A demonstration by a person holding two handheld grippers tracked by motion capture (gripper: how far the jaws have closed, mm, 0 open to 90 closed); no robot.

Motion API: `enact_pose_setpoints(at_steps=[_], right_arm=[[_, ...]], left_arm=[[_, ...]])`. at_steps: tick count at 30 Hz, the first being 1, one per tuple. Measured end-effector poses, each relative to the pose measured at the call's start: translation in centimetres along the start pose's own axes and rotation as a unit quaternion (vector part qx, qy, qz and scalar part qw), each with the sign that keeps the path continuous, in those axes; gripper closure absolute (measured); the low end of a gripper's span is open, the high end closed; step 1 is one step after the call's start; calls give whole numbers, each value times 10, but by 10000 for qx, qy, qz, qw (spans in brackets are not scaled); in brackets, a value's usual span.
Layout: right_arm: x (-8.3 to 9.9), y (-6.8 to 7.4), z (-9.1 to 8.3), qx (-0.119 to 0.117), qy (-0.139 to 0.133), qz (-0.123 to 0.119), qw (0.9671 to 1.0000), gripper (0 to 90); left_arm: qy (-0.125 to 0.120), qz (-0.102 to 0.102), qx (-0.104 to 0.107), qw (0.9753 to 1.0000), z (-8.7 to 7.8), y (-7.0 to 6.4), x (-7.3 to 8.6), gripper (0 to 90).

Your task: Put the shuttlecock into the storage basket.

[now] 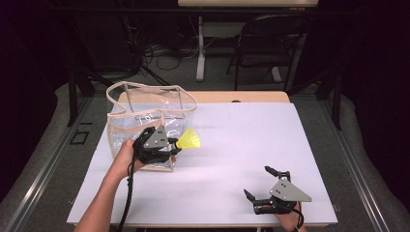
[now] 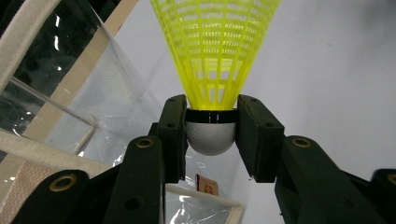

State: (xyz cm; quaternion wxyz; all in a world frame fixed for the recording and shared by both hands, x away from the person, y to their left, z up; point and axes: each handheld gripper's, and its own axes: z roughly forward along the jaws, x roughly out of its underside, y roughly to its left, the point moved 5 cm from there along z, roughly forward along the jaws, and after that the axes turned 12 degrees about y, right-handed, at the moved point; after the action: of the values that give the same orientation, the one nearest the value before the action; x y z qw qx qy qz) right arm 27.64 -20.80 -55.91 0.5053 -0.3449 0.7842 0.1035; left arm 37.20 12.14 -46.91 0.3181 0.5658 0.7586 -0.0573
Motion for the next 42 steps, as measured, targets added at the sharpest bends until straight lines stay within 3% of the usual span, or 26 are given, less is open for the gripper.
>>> enact_pose_setpoints(at_steps=[42], right_arm=[[1,0,1,12,52,-17,10000,6]], left_arm=[[-184,-45,-263,9995,-17,21,-12,644]])
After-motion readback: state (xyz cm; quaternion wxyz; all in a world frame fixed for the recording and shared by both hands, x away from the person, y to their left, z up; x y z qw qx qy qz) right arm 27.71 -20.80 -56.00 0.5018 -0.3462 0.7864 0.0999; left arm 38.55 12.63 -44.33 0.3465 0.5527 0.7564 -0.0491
